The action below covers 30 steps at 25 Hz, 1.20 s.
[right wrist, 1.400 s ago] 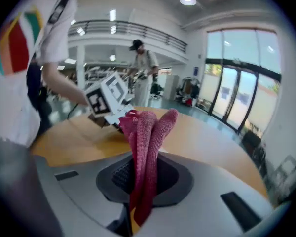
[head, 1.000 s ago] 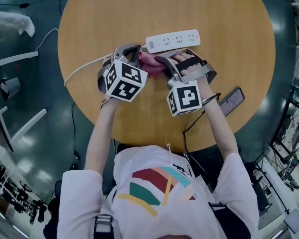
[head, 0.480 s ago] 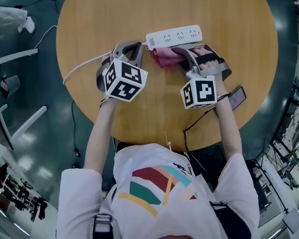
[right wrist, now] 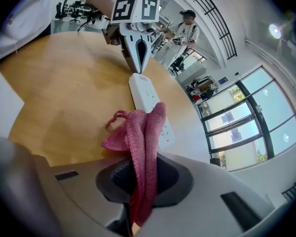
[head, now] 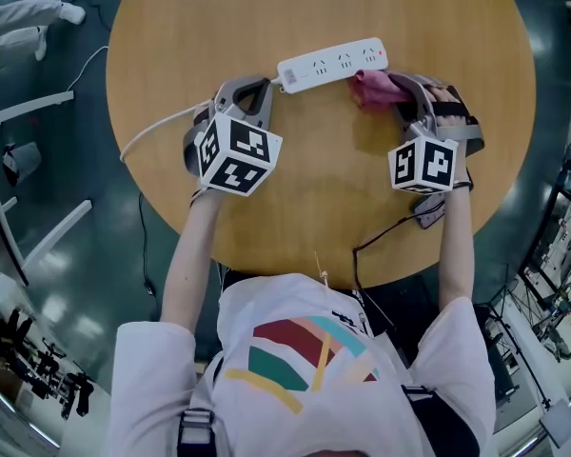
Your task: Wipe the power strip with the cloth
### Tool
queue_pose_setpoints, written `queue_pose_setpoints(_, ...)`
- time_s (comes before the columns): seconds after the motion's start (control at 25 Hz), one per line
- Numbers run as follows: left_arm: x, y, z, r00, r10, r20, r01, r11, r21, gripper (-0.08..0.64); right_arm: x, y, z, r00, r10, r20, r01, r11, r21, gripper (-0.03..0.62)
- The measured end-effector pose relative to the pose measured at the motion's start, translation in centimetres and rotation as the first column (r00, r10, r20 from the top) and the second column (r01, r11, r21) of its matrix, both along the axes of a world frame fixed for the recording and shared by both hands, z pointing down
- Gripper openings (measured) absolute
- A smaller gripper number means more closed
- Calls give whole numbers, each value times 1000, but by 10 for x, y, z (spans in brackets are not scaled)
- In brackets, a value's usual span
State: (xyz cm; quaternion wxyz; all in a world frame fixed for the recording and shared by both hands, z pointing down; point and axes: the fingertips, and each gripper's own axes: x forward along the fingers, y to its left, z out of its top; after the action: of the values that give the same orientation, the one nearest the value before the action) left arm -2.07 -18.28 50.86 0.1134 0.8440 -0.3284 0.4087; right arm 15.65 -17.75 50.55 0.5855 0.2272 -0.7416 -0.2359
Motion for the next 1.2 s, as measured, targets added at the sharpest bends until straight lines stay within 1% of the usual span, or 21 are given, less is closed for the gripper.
queue_pose_setpoints(0.12,2,-2,-1,1000,-4,-1,4,1000,-1,29,14,-8,0,999,42,-5,-42,999,11,39)
queue_pose_setpoints(0.2,4,-2,-2,1000,-8,-3,8,1000,0,29,27,-14,-3,994,114,2,-114,993,19,39)
queue_pose_setpoints(0.24,4,-2,-3,1000,-10,-4,10,1000,0,29,33,-16,-5,984,177,28,-177,984,19,40)
queue_pose_setpoints(0.28,3,-2,-3,1000,-13,-6,13,1000,0,29,37,-18,-10,963,259,78,-260,966,9,39)
queue_pose_setpoints(0.32,3,-2,-4,1000,-16,-8,16,1000,0,29,39,-17,-15,924,350,152,-352,936,-17,40)
queue_pose_setpoints(0.36,2,-2,-4,1000,-19,-10,19,1000,-2,29,38,-13,-22,866,440,238,-438,897,-61,40)
queue_pose_setpoints(0.4,1,-2,-3,1000,-22,-12,22,1000,-2,29,34,-8,-28,792,518,323,-508,853,-121,39)
queue_pose_setpoints(0.48,0,-2,-1,1000,-22,-14,22,1000,-1,29,17,3,-39,617,631,470,-580,769,-269,40)
queue_pose_setpoints(0.52,-1,-2,0,1000,-22,-12,22,1000,1,29,3,9,-45,522,667,532,-577,735,-356,39)
queue_pose_setpoints(0.6,-2,0,2,1000,-19,-9,19,1000,8,29,-35,16,-59,334,709,621,-479,696,-536,39)
queue_pose_setpoints(0.64,-1,1,2,1000,-18,-7,18,1000,11,29,-56,18,-68,258,719,646,-400,688,-606,40)
queue_pose_setpoints(0.68,-1,1,1,1000,-16,-6,16,1000,15,29,-76,17,-77,203,724,659,-324,685,-652,38)
queue_pose_setpoints(0.72,0,2,1,1000,-15,-5,15,1000,18,29,-94,12,-84,174,726,665,-263,685,-679,39)
queue_pose_setpoints(0.76,0,1,0,1000,-15,-6,15,1000,21,29,-111,6,-88,167,727,666,-221,686,-693,40)
queue_pose_setpoints(0.8,-1,1,0,1000,-17,-9,17,1000,22,29,-126,-1,-88,176,728,663,-197,686,-700,40)
queue_pose_setpoints(0.92,-4,0,1,999,-31,-37,32,999,26,29,-160,-19,-74,227,745,628,-180,665,-724,40)
queue_pose_setpoints(1.0,-3,1,0,998,-41,-47,43,998,35,29,-172,-25,-60,253,764,594,-189,641,-744,39)
queue_pose_setpoints(1.08,-2,2,-1,998,-50,-50,52,998,40,29,-179,-27,-50,280,772,571,-207,629,-749,40)
queue_pose_setpoints(1.12,-3,3,0,997,-53,-53,55,998,40,29,-181,-27,-46,299,768,567,-227,634,-739,40)
queue_pose_setpoints(1.16,-5,3,1,997,-52,-58,55,998,39,29,-183,-28,-42,330,757,565,-261,648,-716,40)
queue_pose_setpoints(1.2,-9,2,2,997,-50,-62,53,998,41,29,-184,-30,-37,375,737,562,-307,671,-675,40)
